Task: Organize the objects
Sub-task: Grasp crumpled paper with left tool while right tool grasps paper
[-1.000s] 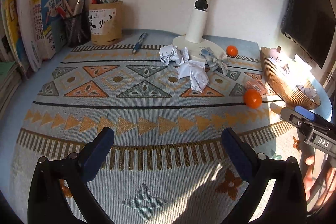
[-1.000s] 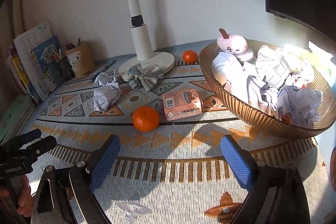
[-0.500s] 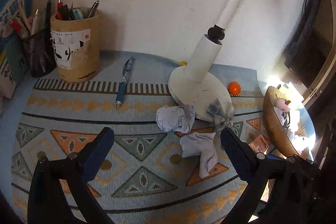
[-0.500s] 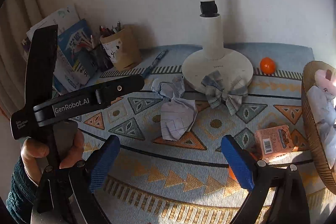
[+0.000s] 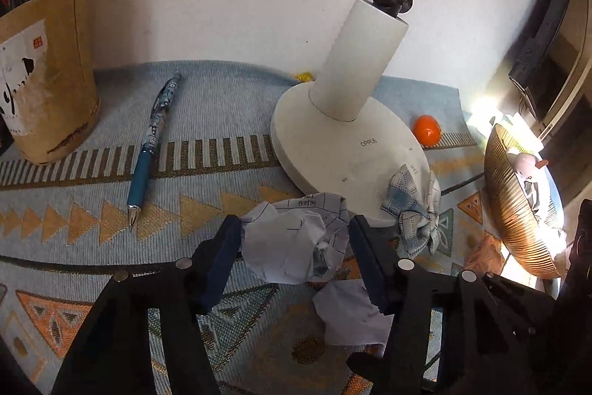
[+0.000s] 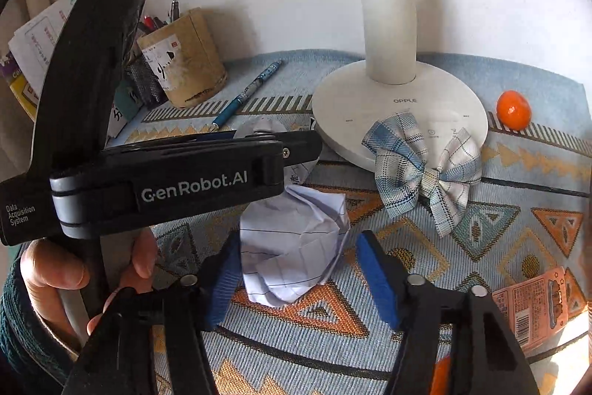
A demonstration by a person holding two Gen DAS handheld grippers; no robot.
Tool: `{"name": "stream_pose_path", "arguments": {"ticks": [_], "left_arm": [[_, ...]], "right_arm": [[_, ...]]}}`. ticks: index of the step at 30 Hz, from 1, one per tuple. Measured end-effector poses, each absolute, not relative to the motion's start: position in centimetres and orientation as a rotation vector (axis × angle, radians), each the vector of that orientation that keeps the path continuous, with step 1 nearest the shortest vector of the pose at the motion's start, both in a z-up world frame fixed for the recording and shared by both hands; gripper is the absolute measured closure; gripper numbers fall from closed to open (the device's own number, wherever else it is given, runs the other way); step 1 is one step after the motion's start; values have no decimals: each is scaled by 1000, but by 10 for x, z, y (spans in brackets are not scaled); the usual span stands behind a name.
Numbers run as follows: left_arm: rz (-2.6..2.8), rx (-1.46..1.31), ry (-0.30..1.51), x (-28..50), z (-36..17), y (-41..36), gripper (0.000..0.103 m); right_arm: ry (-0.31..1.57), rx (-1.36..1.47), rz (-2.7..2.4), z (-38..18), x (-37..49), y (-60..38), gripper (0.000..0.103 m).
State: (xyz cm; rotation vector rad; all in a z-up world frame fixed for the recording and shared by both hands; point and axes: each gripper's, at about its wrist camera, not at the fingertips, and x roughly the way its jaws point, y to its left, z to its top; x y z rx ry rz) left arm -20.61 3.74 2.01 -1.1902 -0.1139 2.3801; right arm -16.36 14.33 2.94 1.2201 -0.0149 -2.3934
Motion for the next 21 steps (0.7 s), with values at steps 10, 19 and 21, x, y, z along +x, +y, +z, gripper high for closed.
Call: {"name": "stream_pose_path", "arguments": {"ticks": [10,19,21], "left_arm": [[2421,-1125,-82,-159,42,31,50],[2471,-1078,-68,-55,72,21,50],[2480,-1060,-117,-34,67,20,50]], "right_arm": [[4,1066,-2455,53,-122,162,53],[93,885,-2564,87,-21,233,53],[128,863,-2623,87,-5,255,53]]}}
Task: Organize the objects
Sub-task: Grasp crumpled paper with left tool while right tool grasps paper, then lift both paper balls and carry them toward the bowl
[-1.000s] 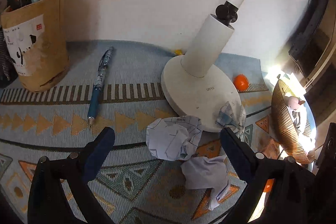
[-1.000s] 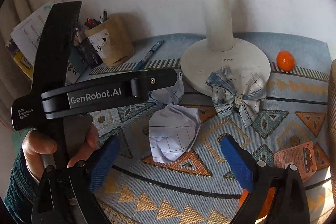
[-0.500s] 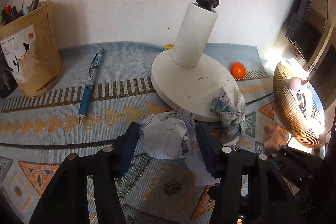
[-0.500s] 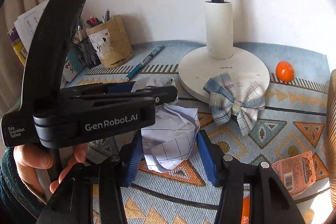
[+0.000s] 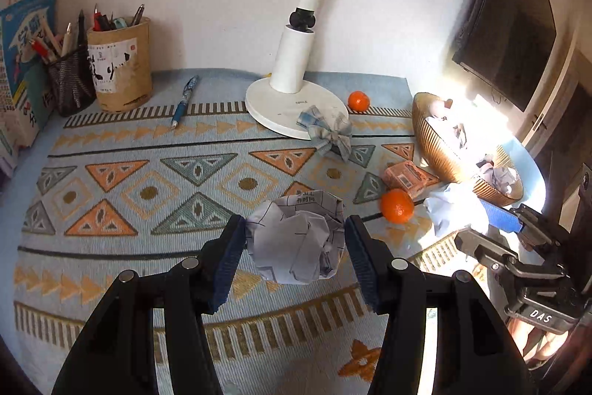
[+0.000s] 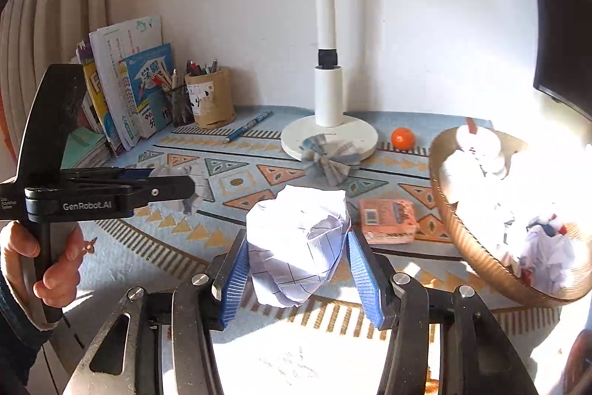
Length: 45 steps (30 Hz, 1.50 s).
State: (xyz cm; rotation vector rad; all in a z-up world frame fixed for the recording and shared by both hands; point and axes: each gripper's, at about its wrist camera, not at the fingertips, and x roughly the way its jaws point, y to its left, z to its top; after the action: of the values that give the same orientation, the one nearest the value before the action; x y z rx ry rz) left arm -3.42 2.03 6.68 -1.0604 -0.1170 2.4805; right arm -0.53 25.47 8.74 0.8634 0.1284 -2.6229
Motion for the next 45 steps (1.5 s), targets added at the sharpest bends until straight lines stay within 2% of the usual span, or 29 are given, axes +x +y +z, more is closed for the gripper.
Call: {"name": "stream_pose_path", "arguments": {"ticks": [6,8,12,18,31,43,44,45], "left_arm": [[2464,-997,-334,-2,39,26,50],[2521,-946,-289,6,45,29,50],[2510,-940,-309,8,43,27,50],[2528,-879,-334,15,47,21,50],[2549,-904,-277,16,44,28,48],[2552,-916,-312,15,43,24,48],[2553,-916,-313,15,43,24,48],[2551,-916,-314,15,43,24,48]], "right_arm": [[60,984,-2688,59,-4,302,53],[38,956,-2683,61,-4,305,50],[101,1004,-2705,57,-8,296,50],[93,940,-2726,61,-1,299,50],[89,915,-2714,63,6,295,50],[56,902,-2710,64,6,300,50],[49,906,-2712,63,5,301,48],[41,918,-2712,62,4,302,42]]}}
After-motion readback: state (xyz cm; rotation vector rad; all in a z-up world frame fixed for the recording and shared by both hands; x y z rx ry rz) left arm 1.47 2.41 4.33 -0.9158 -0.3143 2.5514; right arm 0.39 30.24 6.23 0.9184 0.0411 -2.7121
